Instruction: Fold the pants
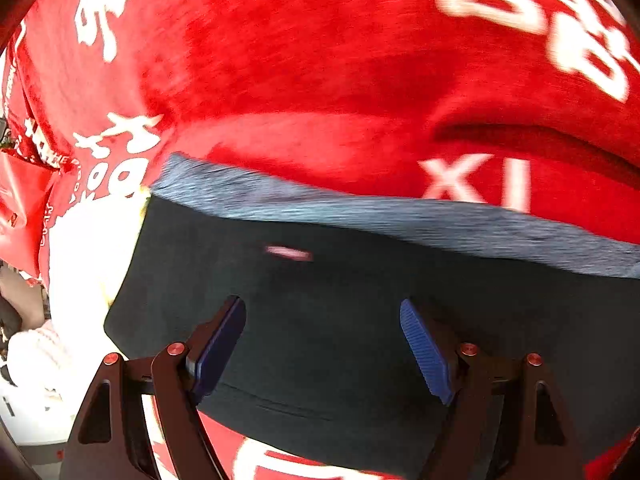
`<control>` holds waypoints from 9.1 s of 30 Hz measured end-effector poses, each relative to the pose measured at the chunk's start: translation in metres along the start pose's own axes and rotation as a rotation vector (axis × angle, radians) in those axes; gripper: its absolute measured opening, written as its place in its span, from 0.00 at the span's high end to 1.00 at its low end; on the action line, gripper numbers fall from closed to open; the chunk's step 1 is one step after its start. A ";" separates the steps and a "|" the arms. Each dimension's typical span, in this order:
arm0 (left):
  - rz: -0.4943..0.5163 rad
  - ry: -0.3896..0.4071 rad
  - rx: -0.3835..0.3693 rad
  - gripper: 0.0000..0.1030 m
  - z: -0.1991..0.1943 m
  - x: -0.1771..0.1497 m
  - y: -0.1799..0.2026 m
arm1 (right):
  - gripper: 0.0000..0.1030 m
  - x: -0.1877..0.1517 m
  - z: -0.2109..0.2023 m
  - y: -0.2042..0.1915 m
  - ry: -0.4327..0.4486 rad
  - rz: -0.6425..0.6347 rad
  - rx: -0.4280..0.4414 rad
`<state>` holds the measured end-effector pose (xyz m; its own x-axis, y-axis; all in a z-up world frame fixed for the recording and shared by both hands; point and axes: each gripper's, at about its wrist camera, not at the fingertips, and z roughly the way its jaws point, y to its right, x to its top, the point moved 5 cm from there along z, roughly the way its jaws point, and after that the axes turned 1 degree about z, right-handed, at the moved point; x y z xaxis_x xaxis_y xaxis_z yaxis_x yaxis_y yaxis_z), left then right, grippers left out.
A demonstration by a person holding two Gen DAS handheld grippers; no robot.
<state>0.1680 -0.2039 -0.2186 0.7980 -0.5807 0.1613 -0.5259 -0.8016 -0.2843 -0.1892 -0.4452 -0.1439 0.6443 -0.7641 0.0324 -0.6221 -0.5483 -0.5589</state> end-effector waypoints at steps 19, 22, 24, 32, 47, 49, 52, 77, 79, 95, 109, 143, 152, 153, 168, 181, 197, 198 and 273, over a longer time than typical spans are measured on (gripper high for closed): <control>0.100 0.072 -0.134 0.21 0.029 -0.001 -0.050 | 0.63 -0.029 0.160 -0.103 -0.067 0.310 0.302; 0.146 0.069 -0.143 0.21 0.027 -0.002 -0.049 | 0.89 -0.017 0.149 -0.120 -0.023 0.227 0.249; 0.188 0.073 -0.148 0.21 0.027 -0.004 -0.051 | 0.90 -0.024 0.140 -0.132 -0.011 0.147 0.202; 0.232 0.144 -0.156 0.09 0.031 -0.022 -0.060 | 0.98 -0.063 0.168 -0.114 -0.095 0.114 0.083; 0.365 0.114 -0.347 0.07 -0.030 -0.042 0.035 | 0.69 0.012 0.112 -0.113 0.029 -0.157 -0.254; 0.439 0.090 -0.360 0.07 -0.028 -0.064 0.068 | 0.70 0.004 0.115 -0.096 -0.016 -0.168 -0.301; 0.474 0.051 -0.354 0.08 -0.017 -0.097 0.085 | 0.70 -0.007 0.111 -0.095 0.007 -0.197 -0.296; 0.403 0.032 -0.344 0.08 -0.027 -0.103 0.086 | 0.97 -0.042 0.098 -0.040 -0.002 0.249 -0.032; 0.402 0.025 -0.340 0.08 -0.036 -0.099 0.088 | 0.90 -0.033 0.082 -0.042 0.041 0.171 -0.104; 0.342 -0.001 -0.337 0.08 -0.056 -0.092 0.157 | 0.83 0.000 0.058 0.002 0.055 0.088 -0.175; 0.442 0.059 -0.356 0.08 -0.119 -0.077 0.258 | 0.59 -0.011 -0.018 0.083 0.086 0.177 -0.225; 0.346 0.057 -0.266 0.01 -0.112 -0.044 0.359 | 0.52 0.029 -0.107 0.207 0.350 0.411 -0.013; 0.350 0.039 -0.303 0.01 -0.137 -0.064 0.377 | 0.52 -0.017 -0.103 0.246 0.457 0.586 0.116; 0.355 0.035 -0.295 0.01 -0.135 -0.068 0.380 | 0.52 -0.016 -0.104 0.250 0.475 0.594 0.132; 0.342 0.082 -0.295 0.03 -0.130 -0.085 0.372 | 0.52 0.053 -0.087 0.248 0.574 0.550 0.248; 0.407 0.215 -0.400 0.23 -0.153 -0.116 0.400 | 0.88 0.057 -0.115 0.197 0.527 0.394 0.164; 0.344 0.176 -0.535 0.23 -0.160 -0.117 0.326 | 0.88 0.070 -0.107 0.043 0.459 -0.064 -0.103; 0.315 0.176 -0.528 0.23 -0.159 -0.115 0.302 | 0.87 0.070 -0.102 0.032 0.451 -0.096 -0.133; 0.135 -0.135 -0.719 0.04 -0.091 -0.080 0.119 | 0.40 0.001 0.018 -0.043 0.125 -0.382 -0.317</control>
<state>0.0152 -0.2660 -0.1790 0.7177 -0.6954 0.0380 -0.6479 -0.6467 0.4024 -0.1533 -0.4164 -0.1347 0.8059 -0.5132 0.2952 -0.4693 -0.8577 -0.2100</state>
